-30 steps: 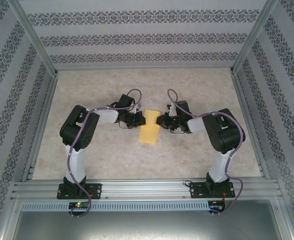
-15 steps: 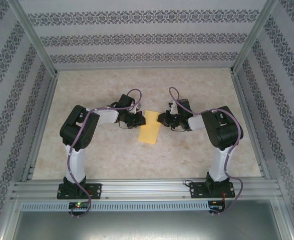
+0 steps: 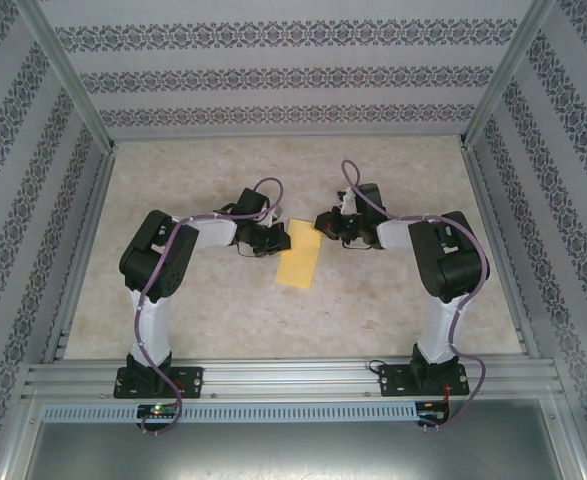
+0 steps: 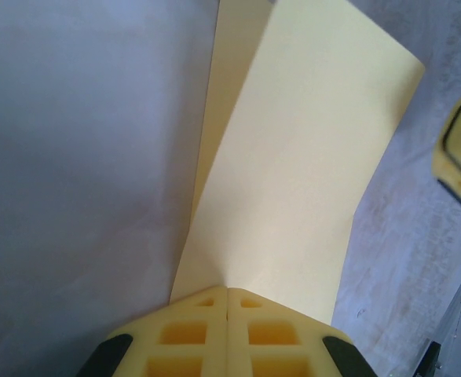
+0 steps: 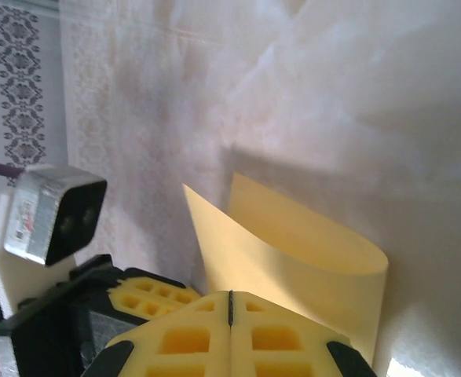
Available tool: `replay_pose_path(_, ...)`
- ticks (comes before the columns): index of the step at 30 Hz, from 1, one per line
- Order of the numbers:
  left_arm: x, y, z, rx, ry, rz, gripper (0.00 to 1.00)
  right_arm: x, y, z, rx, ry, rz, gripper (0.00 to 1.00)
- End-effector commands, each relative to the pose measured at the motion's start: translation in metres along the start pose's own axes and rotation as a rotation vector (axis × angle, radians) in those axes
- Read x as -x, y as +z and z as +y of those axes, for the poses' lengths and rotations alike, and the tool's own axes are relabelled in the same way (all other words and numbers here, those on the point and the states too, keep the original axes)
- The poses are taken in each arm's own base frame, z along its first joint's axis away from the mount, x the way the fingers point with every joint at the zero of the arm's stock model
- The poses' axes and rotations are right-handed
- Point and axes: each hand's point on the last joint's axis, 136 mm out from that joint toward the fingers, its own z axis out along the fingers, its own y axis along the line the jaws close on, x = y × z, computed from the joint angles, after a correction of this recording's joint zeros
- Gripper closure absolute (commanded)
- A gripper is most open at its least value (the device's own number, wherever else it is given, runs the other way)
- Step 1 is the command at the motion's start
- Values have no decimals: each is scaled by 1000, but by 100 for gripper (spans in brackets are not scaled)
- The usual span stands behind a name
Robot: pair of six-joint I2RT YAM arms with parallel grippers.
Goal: Fold a paper plane with a square sheet of paper (pick it up from the middle)
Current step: Fold the square sheet of paper in half at the center of the table.
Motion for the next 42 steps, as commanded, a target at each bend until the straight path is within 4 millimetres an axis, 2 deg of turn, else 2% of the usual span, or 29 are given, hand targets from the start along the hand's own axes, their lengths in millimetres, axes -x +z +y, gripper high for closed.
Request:
replay_pose_path(1, -26, 12, 33, 117, -40, 77, 100, -3, 4, -13, -20, 33, 19, 100)
replay_pose_path(11, -26, 11, 34, 117, -39, 77, 100, -21, 13, -59, -98, 113, 44, 100)
replay_pose_path(13, -26, 11, 34, 119, -40, 77, 100, -19, 12, -58, -90, 118, 41, 100)
replay_pose_path(19, -27, 11, 35, 123, -40, 80, 100, 6, -5, -10, -28, 55, 4, 100)
replay_pose_path(22, -27, 11, 34, 121, -40, 79, 100, 14, -8, -1, -27, 45, 3, 100)
replay_pose_path(32, -27, 11, 33, 115, -38, 79, 100, 15, 9, -35, -83, 137, 9, 100)
replay_pose_path(37, -28, 11, 33, 114, -40, 78, 100, 4, 15, -58, -131, 184, 40, 100)
replay_pose_path(40, -28, 11, 33, 113, -40, 79, 100, 7, 11, -50, -113, 195, 37, 100)
replay_pose_path(42, -28, 10, 33, 114, -40, 78, 100, 14, 5, -36, -97, 176, 30, 100)
